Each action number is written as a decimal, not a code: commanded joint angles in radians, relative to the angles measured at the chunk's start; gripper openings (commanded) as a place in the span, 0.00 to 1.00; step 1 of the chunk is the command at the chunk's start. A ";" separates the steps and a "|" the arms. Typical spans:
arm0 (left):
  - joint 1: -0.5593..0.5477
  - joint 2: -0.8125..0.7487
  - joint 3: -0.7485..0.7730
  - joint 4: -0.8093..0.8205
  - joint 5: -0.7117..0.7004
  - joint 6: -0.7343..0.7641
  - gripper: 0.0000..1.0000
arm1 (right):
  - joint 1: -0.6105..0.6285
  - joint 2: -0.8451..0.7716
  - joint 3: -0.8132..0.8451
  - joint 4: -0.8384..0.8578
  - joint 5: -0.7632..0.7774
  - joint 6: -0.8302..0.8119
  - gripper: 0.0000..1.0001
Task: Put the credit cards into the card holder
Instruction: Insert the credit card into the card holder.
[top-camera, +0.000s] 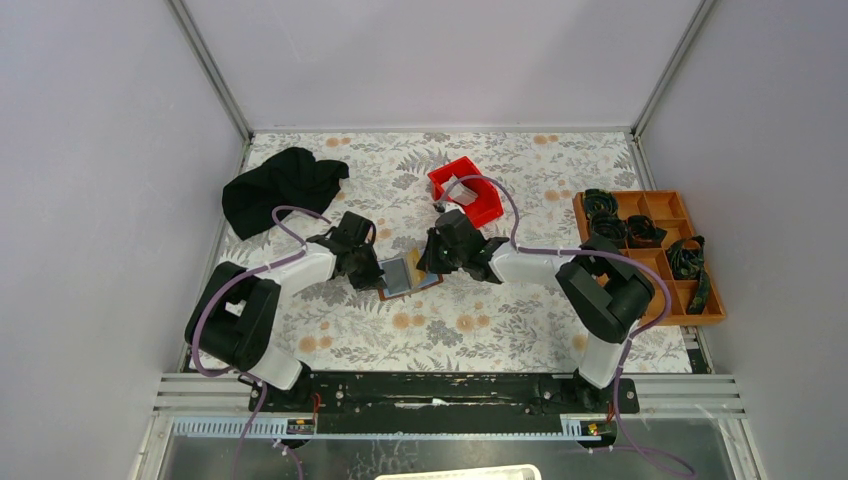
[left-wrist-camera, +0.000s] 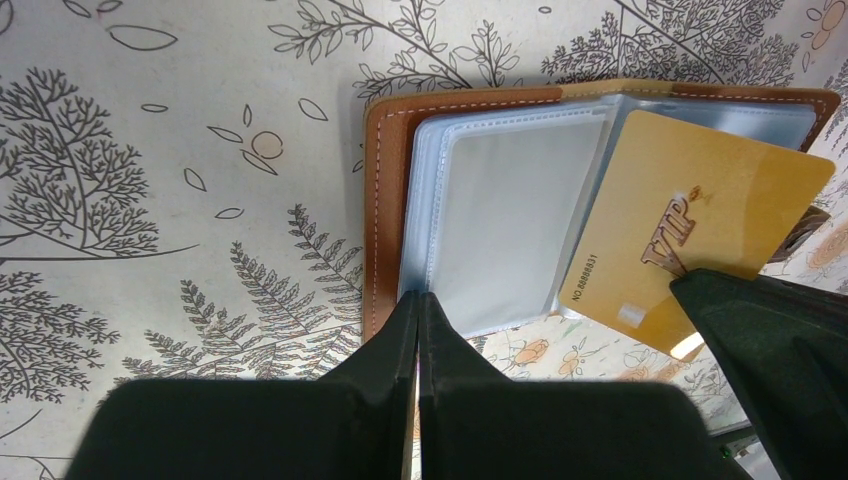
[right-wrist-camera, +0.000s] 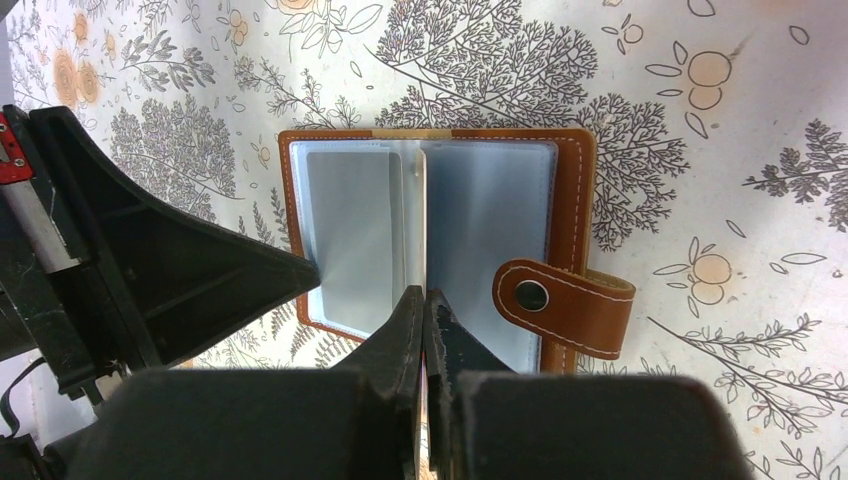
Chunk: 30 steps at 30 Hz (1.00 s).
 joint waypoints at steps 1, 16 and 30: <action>-0.010 0.034 -0.014 -0.021 -0.057 0.027 0.00 | 0.009 -0.064 -0.002 0.018 0.050 0.005 0.00; -0.011 0.022 -0.017 -0.032 -0.062 0.031 0.00 | 0.009 -0.052 -0.035 0.096 -0.014 0.063 0.00; -0.011 0.027 -0.014 -0.032 -0.063 0.034 0.00 | 0.011 -0.022 -0.049 0.137 -0.050 0.072 0.00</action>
